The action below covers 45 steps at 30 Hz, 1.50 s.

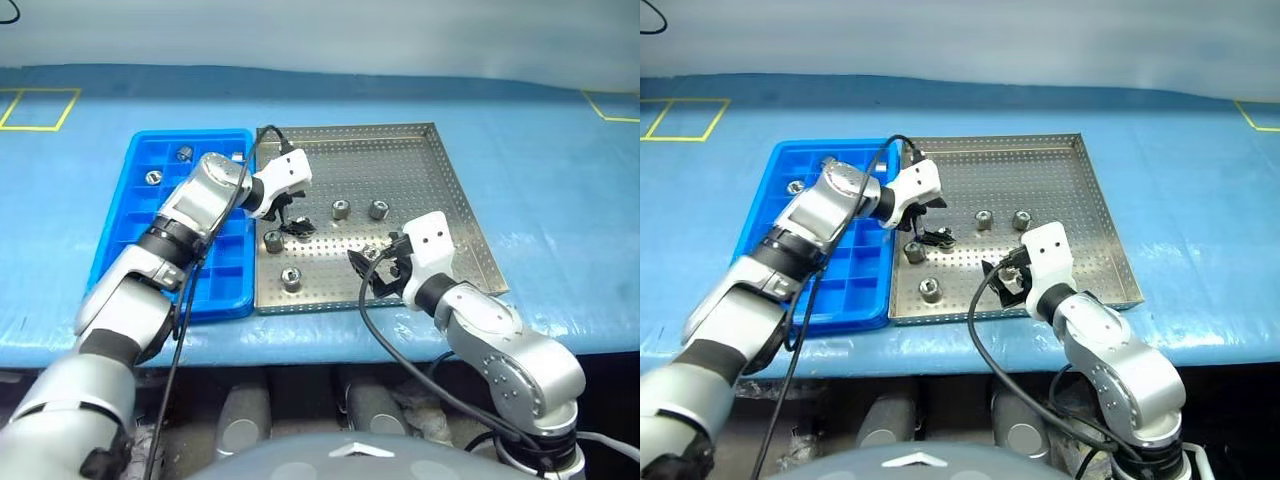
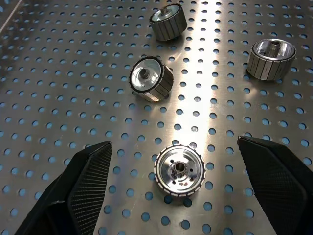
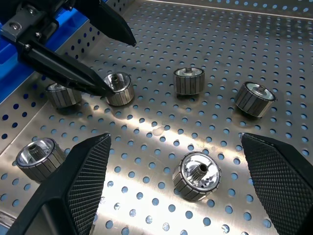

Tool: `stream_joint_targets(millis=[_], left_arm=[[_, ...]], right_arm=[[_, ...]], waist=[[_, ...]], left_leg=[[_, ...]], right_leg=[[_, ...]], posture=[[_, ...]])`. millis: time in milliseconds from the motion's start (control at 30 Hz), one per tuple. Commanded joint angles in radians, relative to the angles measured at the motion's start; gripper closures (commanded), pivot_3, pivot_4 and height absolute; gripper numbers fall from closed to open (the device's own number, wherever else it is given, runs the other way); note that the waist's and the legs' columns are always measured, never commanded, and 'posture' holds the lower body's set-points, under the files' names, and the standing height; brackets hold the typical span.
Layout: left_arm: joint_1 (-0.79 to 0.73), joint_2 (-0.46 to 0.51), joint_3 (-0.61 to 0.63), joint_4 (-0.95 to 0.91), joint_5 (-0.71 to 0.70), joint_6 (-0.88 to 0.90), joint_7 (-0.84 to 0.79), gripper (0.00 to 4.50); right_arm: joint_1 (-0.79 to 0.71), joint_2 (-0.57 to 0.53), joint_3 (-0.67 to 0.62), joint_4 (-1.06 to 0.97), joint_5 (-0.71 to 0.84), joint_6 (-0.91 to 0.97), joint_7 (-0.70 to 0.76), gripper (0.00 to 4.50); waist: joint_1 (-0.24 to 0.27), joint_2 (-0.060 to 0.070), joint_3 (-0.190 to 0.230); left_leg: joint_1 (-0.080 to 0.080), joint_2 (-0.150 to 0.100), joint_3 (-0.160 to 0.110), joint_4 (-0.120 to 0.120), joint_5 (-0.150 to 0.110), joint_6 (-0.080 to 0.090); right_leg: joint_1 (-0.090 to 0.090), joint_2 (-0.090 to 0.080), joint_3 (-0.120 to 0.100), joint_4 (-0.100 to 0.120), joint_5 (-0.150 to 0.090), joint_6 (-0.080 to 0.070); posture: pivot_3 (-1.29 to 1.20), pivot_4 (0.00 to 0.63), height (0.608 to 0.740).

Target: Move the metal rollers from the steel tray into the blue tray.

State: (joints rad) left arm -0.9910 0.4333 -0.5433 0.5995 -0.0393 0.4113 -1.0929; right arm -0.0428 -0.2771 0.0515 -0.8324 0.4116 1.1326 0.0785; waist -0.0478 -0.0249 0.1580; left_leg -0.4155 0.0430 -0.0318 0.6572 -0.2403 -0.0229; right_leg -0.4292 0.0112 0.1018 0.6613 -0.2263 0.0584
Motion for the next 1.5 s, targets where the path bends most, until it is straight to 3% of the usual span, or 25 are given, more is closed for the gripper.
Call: stream_joint_targets(millis=[33, 133, 200, 467, 600, 767, 1000, 1333, 1500], left_arm=[[-0.049, -0.021, -0.033, 0.098, 0.090, -0.082, -0.041, 0.00], [-0.062, -0.042, -0.029, 0.153, 0.130, -0.107, -0.052, 0.00], [-0.062, -0.046, -0.035, 0.171, 0.167, -0.123, -0.054, 0.37], [-0.045, -0.062, 0.028, 0.178, 0.186, -0.140, -0.033, 2.79], [-0.026, -0.040, 0.115, 0.096, 0.143, -0.116, -0.013, 2.78], [0.064, 0.022, 0.285, -0.153, 0.082, 0.000, 0.092, 2.79], [0.367, 0.093, 0.560, -0.609, 0.104, 0.255, 0.418, 2.78], [0.765, 0.081, 0.792, -0.983, 0.154, 0.463, 0.695, 2.78], [0.847, 0.033, 0.831, -1.042, 0.153, 0.479, 0.781, 2.78]], right_arm=[[0.017, 0.020, -0.018, -0.055, -0.010, -0.023, -0.021, 0.02], [0.027, 0.027, -0.018, -0.061, -0.016, -0.025, -0.029, 0.02], [0.030, 0.032, -0.019, -0.062, -0.019, -0.028, -0.032, 0.00], [0.026, 0.037, -0.018, -0.046, -0.026, -0.045, -0.032, 0.00], [0.017, 0.036, -0.009, -0.039, -0.031, -0.045, -0.027, 0.00], [-0.002, 0.045, 0.012, -0.025, -0.034, -0.053, -0.019, 0.00], [-0.107, 0.051, 0.142, 0.095, -0.074, -0.180, 0.050, 0.00], [-0.228, 0.059, 0.330, 0.323, -0.138, -0.439, 0.242, 0.00], [-0.250, 0.078, 0.365, 0.377, -0.154, -0.482, 0.287, 0.00]], waist=[[-0.009, 0.000, 0.000], [-0.021, 0.000, 0.000], [-0.025, 0.000, 0.000], [-0.027, 0.000, 0.000], [-0.029, 0.000, 0.000], [-0.030, 0.001, 0.000], [-0.022, 0.002, 0.000], [0.050, 0.001, 0.000], [0.103, 0.000, 0.000]], left_leg=[[0.000, 0.000, 0.000, 0.000, 0.000, 0.000], [0.000, 0.000, 0.000, 0.000, 0.000, 0.000], [0.000, 0.000, 0.000, 0.001, 0.000, 0.000], [0.000, -0.001, 0.000, 0.004, 0.000, 0.000], [0.000, -0.001, 0.001, 0.005, 0.000, 0.001], [0.000, -0.001, 0.000, 0.003, 0.000, 0.001], [0.002, 0.000, 0.000, 0.003, 0.000, 0.001], [0.002, -0.001, 0.000, 0.004, 0.000, 0.000], [0.003, 0.000, -0.001, 0.004, 0.001, -0.001]], right_leg=[[0.000, 0.000, 0.000, 0.000, 0.000, 0.000], [0.000, 0.000, 0.001, 0.000, -0.001, 0.001], [0.000, 0.000, 0.001, 0.000, -0.002, 0.004], [0.001, 0.000, 0.002, 0.002, -0.001, 0.005], [0.001, 0.000, 0.003, 0.002, 0.000, 0.007], [0.000, 0.000, 0.003, 0.003, 0.000, 0.007], [0.001, 0.000, 0.002, 0.005, -0.001, 0.006], [0.002, -0.001, 0.001, 0.004, 0.002, 0.002], [0.002, -0.001, -0.001, 0.004, 0.002, 0.001]], posture=[[-0.07, 0.150, 0.740], [-0.08, 0.150, 0.740], [-0.08, 0.150, 0.740], [-0.07, 0.150, 0.740], [-0.05, 0.150, 0.740], [-0.03, 0.150, 0.740], [0.08, 0.150, 0.740], [0.24, 0.150, 0.740], [0.27, 0.150, 0.740]])
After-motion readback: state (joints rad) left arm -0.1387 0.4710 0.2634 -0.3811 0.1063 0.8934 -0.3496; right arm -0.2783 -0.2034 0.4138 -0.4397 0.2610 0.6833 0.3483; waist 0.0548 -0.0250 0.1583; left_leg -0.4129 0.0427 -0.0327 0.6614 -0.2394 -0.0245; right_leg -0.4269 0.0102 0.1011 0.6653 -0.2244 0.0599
